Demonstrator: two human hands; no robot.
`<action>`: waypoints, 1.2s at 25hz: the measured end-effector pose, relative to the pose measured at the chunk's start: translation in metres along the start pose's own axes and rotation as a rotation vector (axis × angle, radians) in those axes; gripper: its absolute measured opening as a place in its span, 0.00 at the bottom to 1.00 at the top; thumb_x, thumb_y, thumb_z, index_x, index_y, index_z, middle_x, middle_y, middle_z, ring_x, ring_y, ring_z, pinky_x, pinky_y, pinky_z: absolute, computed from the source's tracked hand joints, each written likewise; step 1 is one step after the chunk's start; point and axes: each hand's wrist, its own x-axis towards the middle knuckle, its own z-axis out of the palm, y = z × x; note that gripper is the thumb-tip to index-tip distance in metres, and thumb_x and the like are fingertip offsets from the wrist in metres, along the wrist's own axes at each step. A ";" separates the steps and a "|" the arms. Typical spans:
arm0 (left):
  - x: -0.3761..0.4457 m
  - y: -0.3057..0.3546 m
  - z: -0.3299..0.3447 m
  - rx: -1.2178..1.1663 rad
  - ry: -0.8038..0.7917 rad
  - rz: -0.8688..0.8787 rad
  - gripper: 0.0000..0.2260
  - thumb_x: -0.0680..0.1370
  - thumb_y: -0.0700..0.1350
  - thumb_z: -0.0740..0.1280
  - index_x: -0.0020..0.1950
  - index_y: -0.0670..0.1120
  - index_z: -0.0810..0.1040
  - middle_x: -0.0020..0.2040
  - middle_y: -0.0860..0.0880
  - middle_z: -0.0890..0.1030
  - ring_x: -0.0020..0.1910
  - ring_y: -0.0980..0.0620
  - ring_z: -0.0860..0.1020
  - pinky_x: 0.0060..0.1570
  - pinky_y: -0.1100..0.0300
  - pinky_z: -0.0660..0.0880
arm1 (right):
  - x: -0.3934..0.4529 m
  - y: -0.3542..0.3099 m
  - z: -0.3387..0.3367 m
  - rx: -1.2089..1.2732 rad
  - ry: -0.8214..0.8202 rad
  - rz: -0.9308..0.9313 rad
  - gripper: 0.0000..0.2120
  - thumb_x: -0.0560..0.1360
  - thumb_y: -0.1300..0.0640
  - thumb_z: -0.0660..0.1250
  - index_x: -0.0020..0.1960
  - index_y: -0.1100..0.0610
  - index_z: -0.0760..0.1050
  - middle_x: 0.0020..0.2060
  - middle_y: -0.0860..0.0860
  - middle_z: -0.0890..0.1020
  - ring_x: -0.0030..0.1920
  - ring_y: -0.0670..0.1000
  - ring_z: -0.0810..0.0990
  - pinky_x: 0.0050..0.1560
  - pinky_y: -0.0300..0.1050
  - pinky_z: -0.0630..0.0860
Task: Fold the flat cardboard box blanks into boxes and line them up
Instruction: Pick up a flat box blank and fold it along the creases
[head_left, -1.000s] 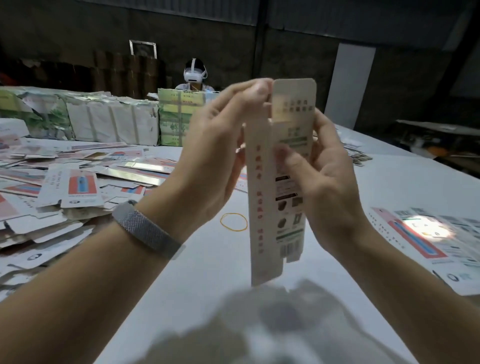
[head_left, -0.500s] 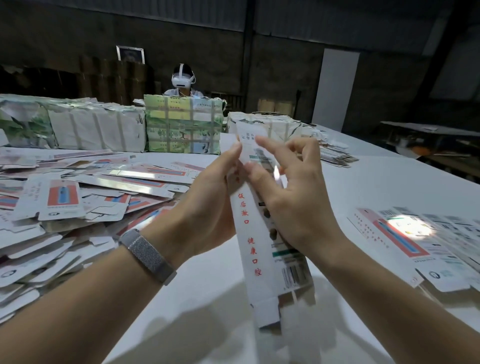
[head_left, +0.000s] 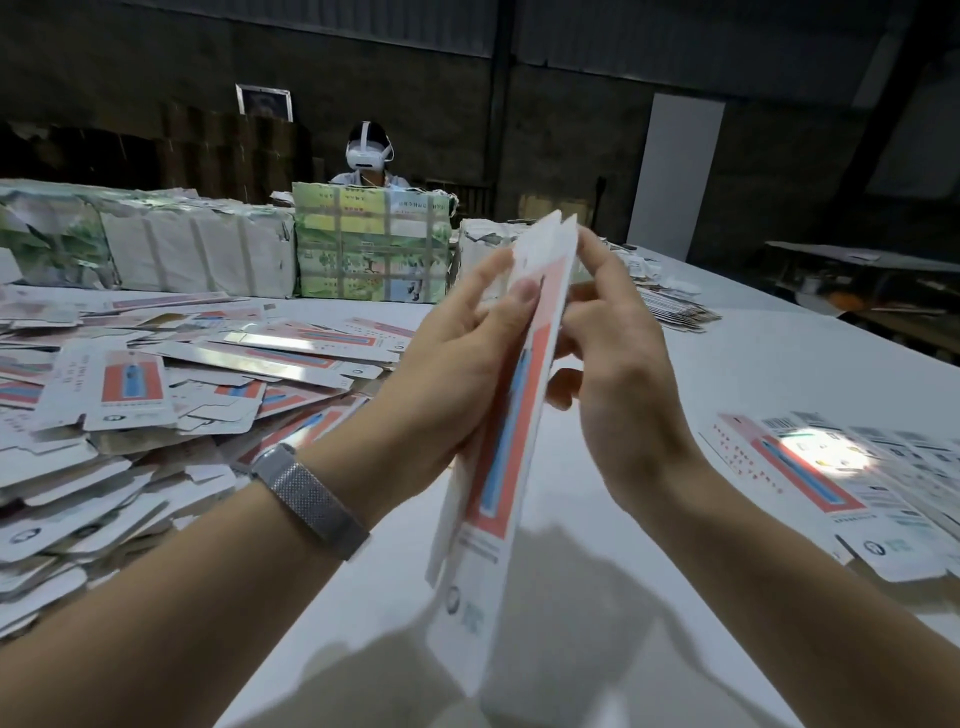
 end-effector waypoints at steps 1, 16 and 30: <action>0.001 -0.001 -0.002 -0.038 0.036 0.019 0.23 0.80 0.51 0.66 0.76 0.56 0.67 0.50 0.46 0.85 0.41 0.54 0.84 0.39 0.56 0.81 | 0.001 0.000 -0.001 0.065 0.003 0.026 0.23 0.76 0.49 0.55 0.71 0.44 0.69 0.47 0.48 0.83 0.44 0.48 0.82 0.37 0.39 0.78; -0.006 -0.013 0.003 -0.270 -0.214 -0.027 0.25 0.81 0.61 0.51 0.72 0.52 0.74 0.64 0.40 0.81 0.61 0.44 0.81 0.55 0.50 0.81 | 0.009 0.015 -0.004 -0.374 0.077 -0.140 0.17 0.78 0.46 0.57 0.66 0.45 0.70 0.58 0.47 0.77 0.56 0.48 0.79 0.54 0.54 0.81; -0.001 -0.021 0.004 -0.060 -0.074 0.230 0.20 0.80 0.61 0.54 0.72 0.65 0.63 0.56 0.55 0.84 0.51 0.51 0.83 0.42 0.58 0.79 | 0.010 0.006 -0.002 0.002 -0.087 -0.014 0.17 0.74 0.45 0.66 0.55 0.54 0.68 0.44 0.52 0.80 0.40 0.51 0.80 0.28 0.44 0.75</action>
